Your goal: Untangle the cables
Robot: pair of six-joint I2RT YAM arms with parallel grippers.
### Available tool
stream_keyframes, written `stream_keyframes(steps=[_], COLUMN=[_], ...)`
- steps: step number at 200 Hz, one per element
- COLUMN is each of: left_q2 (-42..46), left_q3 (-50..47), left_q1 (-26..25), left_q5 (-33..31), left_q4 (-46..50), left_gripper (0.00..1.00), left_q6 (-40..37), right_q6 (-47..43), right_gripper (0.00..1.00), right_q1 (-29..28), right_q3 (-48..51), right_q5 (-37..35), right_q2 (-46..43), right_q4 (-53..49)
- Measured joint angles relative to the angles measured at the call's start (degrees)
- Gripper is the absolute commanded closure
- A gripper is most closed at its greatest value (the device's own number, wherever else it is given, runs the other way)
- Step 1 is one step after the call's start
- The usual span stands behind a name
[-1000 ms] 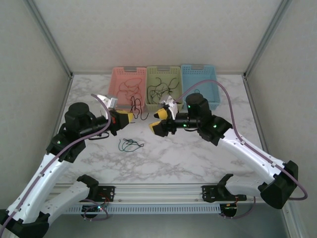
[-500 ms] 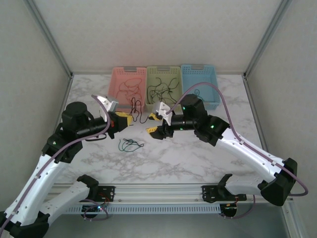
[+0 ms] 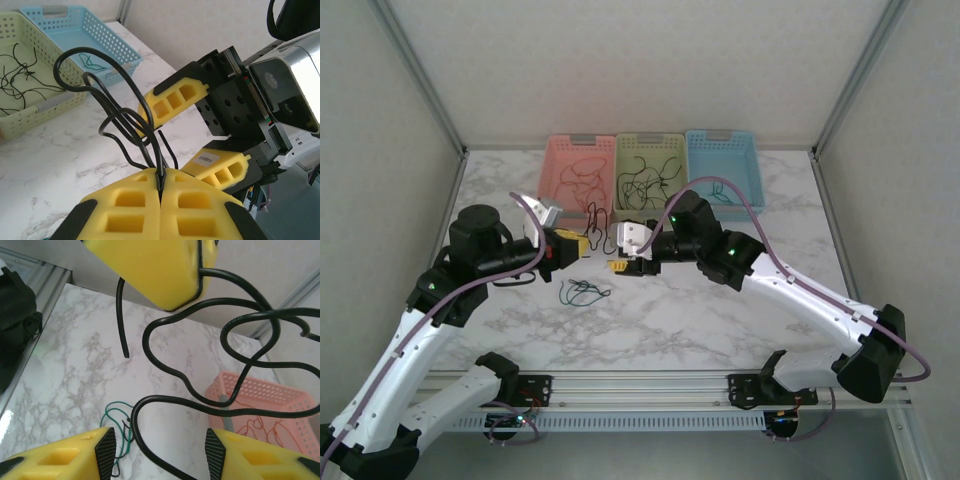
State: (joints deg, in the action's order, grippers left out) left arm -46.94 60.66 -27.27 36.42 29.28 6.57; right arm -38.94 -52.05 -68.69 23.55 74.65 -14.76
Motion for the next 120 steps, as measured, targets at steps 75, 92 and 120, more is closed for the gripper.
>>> stream_keyframes(steps=[75, 92, 120], left_q2=[-0.7, -0.74, -0.35], left_q3=[0.0, 0.11, 1.01], left_q1=[0.0, 0.0, 0.0], left_q5=[0.52, 0.17, -1.84], left_q4=[0.44, 0.85, 2.58], left_gripper=[1.0, 1.0, 1.0], left_q6=[0.02, 0.04, -0.39], right_q6=[-1.97, -2.23, -1.27], right_gripper=[1.0, 1.0, 1.0], right_q1=[-0.61, -0.76, -0.2], right_q3=[0.0, 0.0, 0.74], right_q5=[0.24, -0.28, -3.23], right_q2=[-0.02, -0.15, -1.7], right_q4=[0.15, 0.13, 0.24])
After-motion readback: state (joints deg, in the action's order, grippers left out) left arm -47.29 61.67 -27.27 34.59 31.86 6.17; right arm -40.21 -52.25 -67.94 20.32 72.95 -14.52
